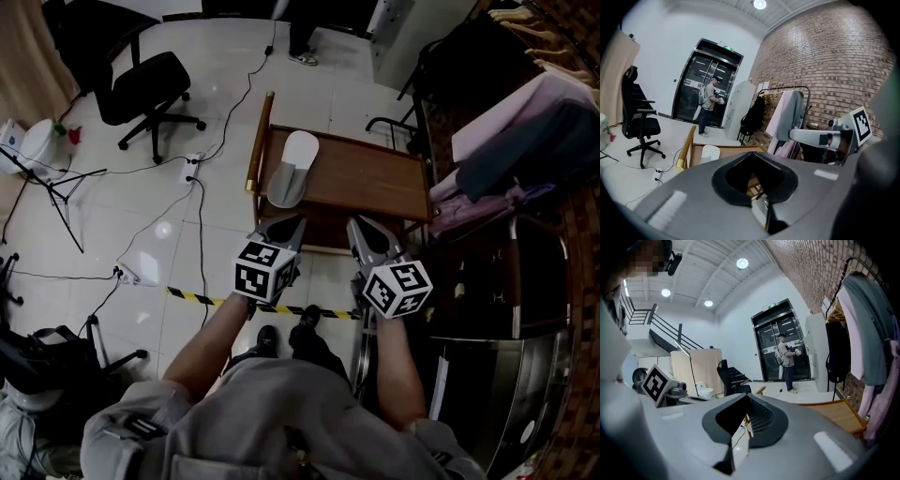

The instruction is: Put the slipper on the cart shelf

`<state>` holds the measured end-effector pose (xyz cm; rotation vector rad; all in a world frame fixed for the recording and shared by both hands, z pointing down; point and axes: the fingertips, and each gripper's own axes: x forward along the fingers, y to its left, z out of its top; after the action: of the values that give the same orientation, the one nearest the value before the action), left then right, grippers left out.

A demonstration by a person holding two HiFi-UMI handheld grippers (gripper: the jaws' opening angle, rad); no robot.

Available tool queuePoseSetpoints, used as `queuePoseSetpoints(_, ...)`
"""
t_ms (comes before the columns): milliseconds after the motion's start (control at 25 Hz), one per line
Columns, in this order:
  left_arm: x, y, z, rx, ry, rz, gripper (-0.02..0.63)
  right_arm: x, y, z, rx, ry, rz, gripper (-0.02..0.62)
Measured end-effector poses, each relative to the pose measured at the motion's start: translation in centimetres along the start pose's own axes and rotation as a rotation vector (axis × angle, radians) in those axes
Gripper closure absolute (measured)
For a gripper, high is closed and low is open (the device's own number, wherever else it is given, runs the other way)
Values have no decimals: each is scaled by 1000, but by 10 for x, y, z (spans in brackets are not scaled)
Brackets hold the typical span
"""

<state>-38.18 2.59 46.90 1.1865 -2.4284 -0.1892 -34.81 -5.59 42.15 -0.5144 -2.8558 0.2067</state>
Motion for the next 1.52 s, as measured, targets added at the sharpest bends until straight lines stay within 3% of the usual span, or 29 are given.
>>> queuePoseSetpoints(520, 89, 37, 20, -23, 20, 170, 598, 75, -78, 9, 21, 36, 155, 597)
queuePoseSetpoints(760, 109, 60, 7, -26, 65, 239, 598, 99, -90, -6, 68, 72, 181, 597)
queuePoseSetpoints(1160, 165, 133, -28, 23, 158, 331, 596, 127, -113, -28, 77, 145, 93, 597)
queuePoseSetpoints(1360, 198, 165, -53, 28, 225, 348, 487, 127, -115, -36, 74, 180, 50, 597)
queuePoseSetpoints(1520, 223, 191, -73, 56, 282, 393, 484, 114, -130, -38, 83, 194, -7, 597)
